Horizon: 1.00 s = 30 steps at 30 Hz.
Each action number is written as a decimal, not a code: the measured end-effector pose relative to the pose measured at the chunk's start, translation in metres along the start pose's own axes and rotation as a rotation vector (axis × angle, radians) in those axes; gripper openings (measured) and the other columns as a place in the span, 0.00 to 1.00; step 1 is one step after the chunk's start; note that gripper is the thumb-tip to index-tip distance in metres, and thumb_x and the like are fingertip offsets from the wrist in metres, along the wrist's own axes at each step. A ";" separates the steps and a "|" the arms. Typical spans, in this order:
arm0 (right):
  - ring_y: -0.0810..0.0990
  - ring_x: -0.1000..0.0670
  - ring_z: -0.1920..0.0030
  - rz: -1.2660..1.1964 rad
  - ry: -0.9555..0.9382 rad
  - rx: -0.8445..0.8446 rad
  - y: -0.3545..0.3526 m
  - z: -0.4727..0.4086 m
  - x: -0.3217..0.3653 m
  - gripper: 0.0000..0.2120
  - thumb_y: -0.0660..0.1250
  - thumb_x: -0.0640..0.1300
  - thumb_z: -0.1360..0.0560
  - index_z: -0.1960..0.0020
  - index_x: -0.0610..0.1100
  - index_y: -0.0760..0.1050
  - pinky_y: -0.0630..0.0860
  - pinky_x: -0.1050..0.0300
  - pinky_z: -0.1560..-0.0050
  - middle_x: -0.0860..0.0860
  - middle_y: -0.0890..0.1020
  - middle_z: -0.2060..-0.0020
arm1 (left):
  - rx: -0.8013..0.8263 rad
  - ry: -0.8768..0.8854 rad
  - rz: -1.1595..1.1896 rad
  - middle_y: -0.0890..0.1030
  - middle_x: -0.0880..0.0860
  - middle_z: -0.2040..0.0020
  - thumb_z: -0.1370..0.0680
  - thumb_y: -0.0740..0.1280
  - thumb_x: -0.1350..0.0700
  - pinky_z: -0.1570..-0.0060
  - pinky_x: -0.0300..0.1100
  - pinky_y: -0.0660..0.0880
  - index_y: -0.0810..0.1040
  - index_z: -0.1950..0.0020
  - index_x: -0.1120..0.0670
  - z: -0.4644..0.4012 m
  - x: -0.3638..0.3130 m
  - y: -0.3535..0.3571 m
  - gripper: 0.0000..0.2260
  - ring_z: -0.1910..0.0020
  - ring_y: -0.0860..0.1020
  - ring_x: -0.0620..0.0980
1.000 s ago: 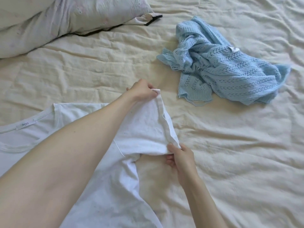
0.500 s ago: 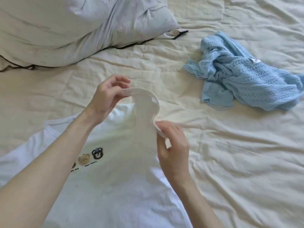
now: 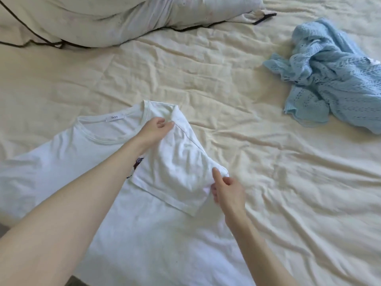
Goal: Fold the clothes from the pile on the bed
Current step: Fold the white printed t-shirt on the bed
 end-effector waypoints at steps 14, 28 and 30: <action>0.83 0.49 0.57 -0.854 0.321 0.074 0.013 -0.017 -0.019 0.06 0.63 0.43 0.22 0.50 0.44 0.78 0.79 0.56 0.56 0.47 0.84 0.57 | -0.093 0.123 0.268 0.77 0.43 0.53 0.25 0.70 0.53 0.62 0.22 0.69 0.77 0.43 0.53 -0.062 -0.036 0.033 0.12 0.54 0.74 0.37; 0.74 0.42 0.39 0.480 -0.537 -0.334 0.006 0.039 0.007 0.20 0.70 0.40 0.28 0.37 0.41 0.72 0.71 0.54 0.42 0.44 0.76 0.40 | -0.392 0.357 -0.423 0.68 0.58 0.33 0.22 0.64 0.56 0.39 0.52 0.66 0.66 0.31 0.57 0.017 0.016 -0.006 0.20 0.35 0.67 0.58; 0.71 0.39 0.32 0.815 -0.863 -0.287 0.029 0.061 0.010 0.24 0.71 0.41 0.29 0.34 0.40 0.73 0.69 0.41 0.36 0.40 0.74 0.35 | -0.370 0.511 -0.578 0.64 0.59 0.27 0.21 0.61 0.58 0.34 0.55 0.61 0.66 0.29 0.56 0.054 0.039 0.006 0.20 0.28 0.62 0.60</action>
Point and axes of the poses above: each hand's wrist, its own z-axis away from the middle knuckle, its own y-axis out of the palm, x = y × z, the point moved 6 cm from there along -z, towards the middle knuckle
